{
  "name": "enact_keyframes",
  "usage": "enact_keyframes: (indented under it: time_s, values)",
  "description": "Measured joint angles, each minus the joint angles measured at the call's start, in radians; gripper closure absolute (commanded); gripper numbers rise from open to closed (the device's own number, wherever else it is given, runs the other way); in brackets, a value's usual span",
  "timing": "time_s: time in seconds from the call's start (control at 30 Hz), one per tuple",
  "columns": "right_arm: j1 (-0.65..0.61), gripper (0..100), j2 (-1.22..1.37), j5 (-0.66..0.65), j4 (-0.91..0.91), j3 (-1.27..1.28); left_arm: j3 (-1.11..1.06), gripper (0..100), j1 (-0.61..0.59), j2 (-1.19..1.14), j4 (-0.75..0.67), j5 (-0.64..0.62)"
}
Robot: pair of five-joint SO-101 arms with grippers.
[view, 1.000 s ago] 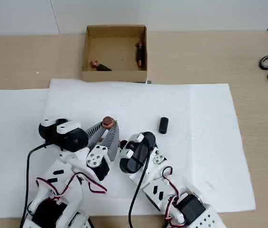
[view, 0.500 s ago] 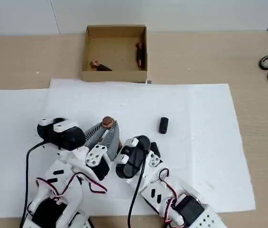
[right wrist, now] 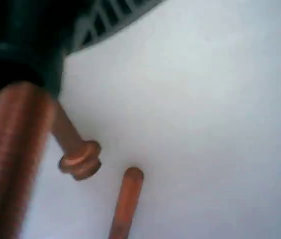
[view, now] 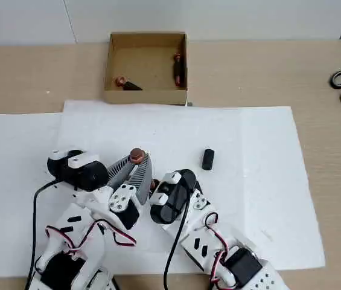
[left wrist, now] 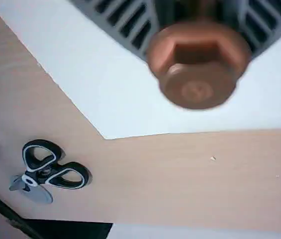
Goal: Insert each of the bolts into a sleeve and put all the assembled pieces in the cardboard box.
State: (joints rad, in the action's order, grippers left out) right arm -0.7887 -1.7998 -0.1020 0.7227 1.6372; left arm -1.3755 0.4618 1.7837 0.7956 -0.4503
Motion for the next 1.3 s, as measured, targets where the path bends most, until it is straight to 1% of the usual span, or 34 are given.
enact_keyframes:
  time_s: [0.13,0.37,0.5,0.6,0.93,1.17,1.3]
  values:
    - [-0.012,99.6,0.002,0.0,0.0,0.0,-0.023,99,0.043,0.002,0.0,-0.023]
    - [-0.018,99.6,0.002,0.0,0.009,0.002,-0.041,99,0.049,0.011,-0.002,-0.026]
    - [-0.018,99.6,0.002,0.0,0.009,0.002,-0.041,99,0.005,0.011,-0.003,-0.023]
    - [-0.021,99.6,0.002,0.0,0.009,-0.008,-0.038,99,-0.017,0.0,-0.002,0.008]
    - [-0.023,99.6,0.0,0.0,0.009,-0.012,-0.031,99,-0.021,0.0,0.0,0.009]
    - [-0.02,99.6,0.0,0.002,0.009,-0.015,-0.031,99,0.029,0.002,0.098,-0.026]
    - [-0.018,99.6,0.0,0.002,0.009,-0.029,-0.031,99,0.034,0.002,0.103,-0.029]
